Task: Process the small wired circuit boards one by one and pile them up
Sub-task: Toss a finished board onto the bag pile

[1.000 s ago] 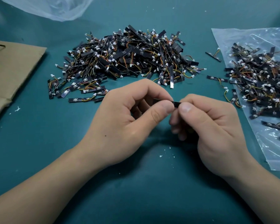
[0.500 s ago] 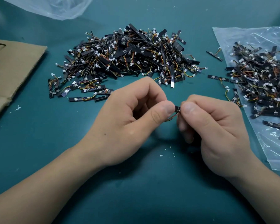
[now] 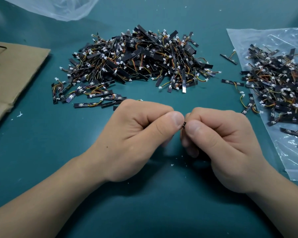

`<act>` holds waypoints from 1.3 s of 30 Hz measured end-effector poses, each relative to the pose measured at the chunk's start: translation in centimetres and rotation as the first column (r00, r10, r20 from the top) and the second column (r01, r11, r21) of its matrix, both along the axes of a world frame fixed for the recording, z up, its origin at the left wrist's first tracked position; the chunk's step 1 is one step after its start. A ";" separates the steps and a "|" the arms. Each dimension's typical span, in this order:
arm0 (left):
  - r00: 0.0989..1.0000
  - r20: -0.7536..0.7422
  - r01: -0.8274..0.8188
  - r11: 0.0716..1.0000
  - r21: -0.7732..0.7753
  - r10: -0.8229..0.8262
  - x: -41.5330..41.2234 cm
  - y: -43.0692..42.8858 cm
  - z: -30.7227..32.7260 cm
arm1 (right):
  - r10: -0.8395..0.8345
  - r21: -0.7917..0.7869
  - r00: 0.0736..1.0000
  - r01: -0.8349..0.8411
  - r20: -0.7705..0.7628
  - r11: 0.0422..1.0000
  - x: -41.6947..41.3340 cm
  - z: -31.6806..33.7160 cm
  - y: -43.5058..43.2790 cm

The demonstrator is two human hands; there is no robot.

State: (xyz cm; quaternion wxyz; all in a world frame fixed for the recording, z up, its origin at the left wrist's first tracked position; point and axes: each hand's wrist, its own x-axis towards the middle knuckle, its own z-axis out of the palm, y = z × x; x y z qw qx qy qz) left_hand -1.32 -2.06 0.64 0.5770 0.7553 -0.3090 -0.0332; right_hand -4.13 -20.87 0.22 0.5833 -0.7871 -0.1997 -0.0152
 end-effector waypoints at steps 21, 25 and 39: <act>0.999 -0.039 -0.018 0.999 -0.028 0.017 0.1 -0.1 0.1 | -0.012 0.084 0.998 0.016 -0.056 0.996 0.0 -0.1 -0.1; 0.999 -0.038 -0.013 1.000 -0.015 0.012 0.0 -0.1 0.2 | 0.002 0.092 0.998 0.003 -0.058 0.996 0.0 -0.1 -0.1; 1.000 -0.003 0.010 1.000 -0.003 -0.010 -0.1 -0.1 0.5 | 0.009 0.113 0.997 0.000 -0.080 0.994 0.2 -0.1 -0.2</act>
